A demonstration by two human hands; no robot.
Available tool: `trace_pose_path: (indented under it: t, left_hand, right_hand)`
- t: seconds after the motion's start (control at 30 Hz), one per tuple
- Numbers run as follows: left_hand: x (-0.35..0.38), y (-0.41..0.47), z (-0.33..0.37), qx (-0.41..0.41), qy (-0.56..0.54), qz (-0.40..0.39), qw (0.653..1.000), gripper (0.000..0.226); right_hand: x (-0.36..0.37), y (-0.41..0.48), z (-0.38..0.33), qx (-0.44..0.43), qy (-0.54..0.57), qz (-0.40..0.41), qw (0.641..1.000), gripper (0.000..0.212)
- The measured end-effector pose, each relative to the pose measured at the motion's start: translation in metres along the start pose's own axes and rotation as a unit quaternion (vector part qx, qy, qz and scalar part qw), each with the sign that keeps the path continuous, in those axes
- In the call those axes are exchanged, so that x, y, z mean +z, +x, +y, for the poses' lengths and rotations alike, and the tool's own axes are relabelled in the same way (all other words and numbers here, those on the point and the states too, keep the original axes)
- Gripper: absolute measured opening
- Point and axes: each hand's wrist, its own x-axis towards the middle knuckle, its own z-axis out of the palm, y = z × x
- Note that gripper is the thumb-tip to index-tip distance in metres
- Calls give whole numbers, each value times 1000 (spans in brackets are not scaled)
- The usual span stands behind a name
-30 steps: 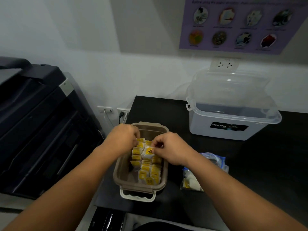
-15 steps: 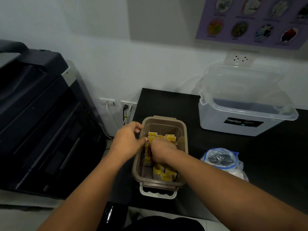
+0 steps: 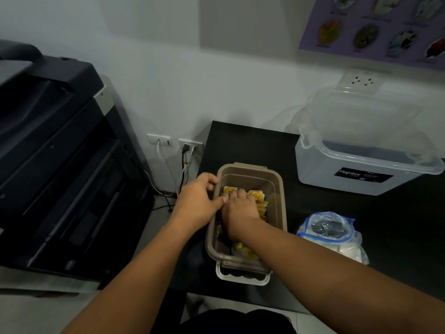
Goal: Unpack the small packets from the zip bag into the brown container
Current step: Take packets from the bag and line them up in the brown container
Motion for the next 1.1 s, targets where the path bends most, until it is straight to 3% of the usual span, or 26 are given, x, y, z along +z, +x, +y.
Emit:
trace_pose_path:
  t: [0.23, 0.7, 1.1]
  left_hand:
    - [0, -1, 1, -3, 0, -4, 1000, 41]
    - [2, -3, 8, -18, 11, 5, 1000, 42]
    - [-4, -15, 28, -39, 34, 35, 998, 36]
  right_hand:
    - [4, 6, 4, 18, 4, 52, 998, 78]
    - [-5, 5, 9, 6, -16, 26, 1000, 87]
    - [-20, -8, 19, -21, 42, 63, 997, 76]
